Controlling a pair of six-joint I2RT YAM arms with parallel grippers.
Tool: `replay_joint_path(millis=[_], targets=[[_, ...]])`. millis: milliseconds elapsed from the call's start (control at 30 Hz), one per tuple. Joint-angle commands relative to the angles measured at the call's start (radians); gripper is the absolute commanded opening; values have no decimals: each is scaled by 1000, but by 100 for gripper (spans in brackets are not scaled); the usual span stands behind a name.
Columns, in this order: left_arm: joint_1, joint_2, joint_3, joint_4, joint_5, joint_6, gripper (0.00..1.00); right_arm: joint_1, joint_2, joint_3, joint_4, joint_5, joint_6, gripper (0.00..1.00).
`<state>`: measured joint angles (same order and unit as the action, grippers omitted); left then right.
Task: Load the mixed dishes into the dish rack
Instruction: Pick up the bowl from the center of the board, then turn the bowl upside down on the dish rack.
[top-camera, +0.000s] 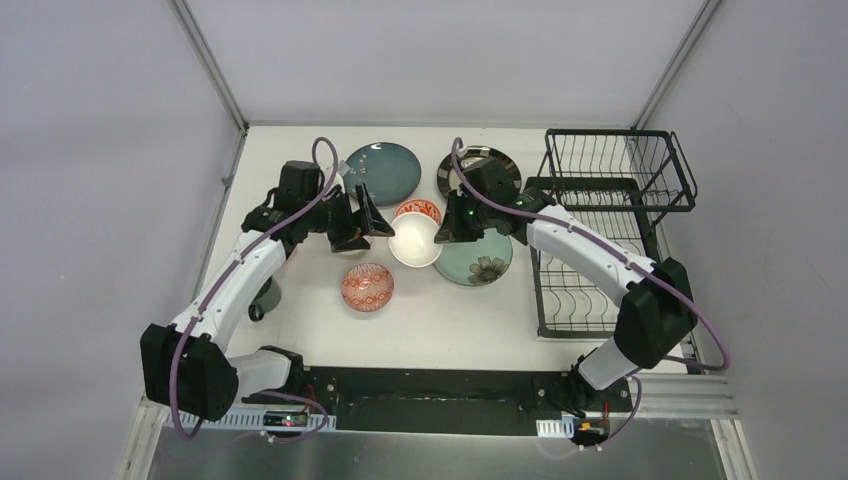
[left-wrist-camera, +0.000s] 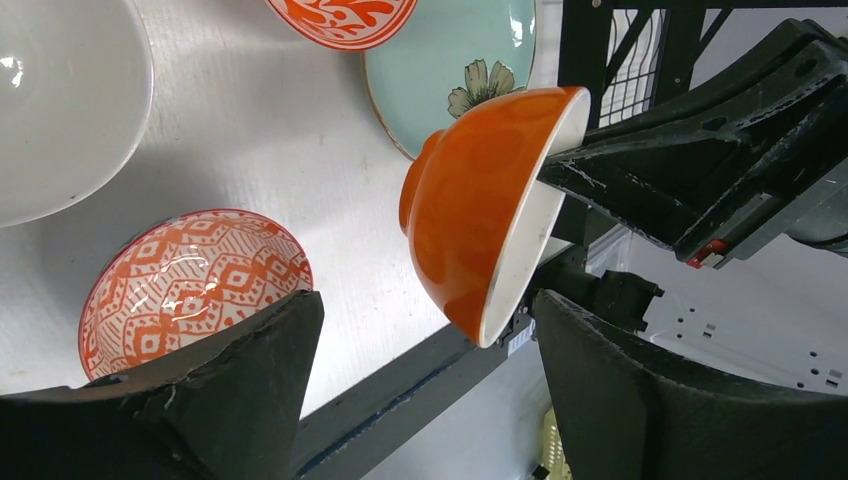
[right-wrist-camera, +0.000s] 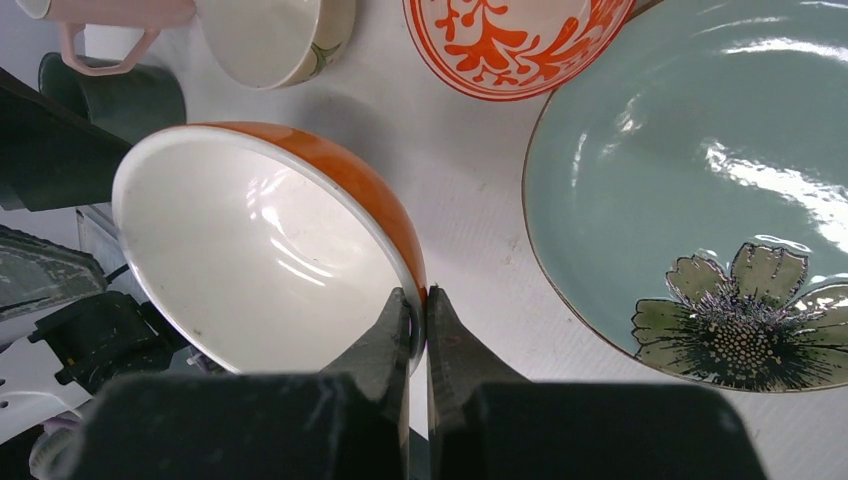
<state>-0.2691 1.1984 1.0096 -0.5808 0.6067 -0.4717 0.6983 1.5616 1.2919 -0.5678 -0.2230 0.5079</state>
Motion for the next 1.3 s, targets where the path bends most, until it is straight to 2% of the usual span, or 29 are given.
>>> replay_joint_path(millis=[0,167,300,433,533,600,633,667,700,900,1000,1067,1200,1267], targets=[[-11,22,42,43,-11,-11,80,5,-11,57,104,-14,46,0],[-21,66,64,38,-29,-7,69,6,0,68,137,-42,55,0],[-31,90,92,5,-86,14,65,6,8,61,154,-49,64,0],[-35,109,116,-22,-122,26,54,6,19,58,166,-66,70,0],[-35,126,127,-33,-122,32,29,5,19,49,190,-92,65,0],[-35,141,133,-38,-105,37,7,7,16,36,217,-115,60,0],[-35,150,139,-43,-95,43,0,7,12,28,228,-126,58,0],[-35,157,144,-48,-86,49,0,7,8,20,237,-137,56,0],[-35,164,148,-51,-79,54,0,7,3,13,244,-143,55,6],[-35,156,159,-42,-59,55,0,1,-38,-46,289,-167,100,65],[-35,108,151,2,-50,45,0,-14,-55,-74,336,-214,160,88],[-35,72,138,42,-50,44,0,-30,-64,-97,400,-277,214,99],[-33,18,117,84,-69,23,0,-55,-77,-123,510,-352,296,100],[-31,16,135,68,-59,8,0,-58,-97,-131,531,-368,230,100]])
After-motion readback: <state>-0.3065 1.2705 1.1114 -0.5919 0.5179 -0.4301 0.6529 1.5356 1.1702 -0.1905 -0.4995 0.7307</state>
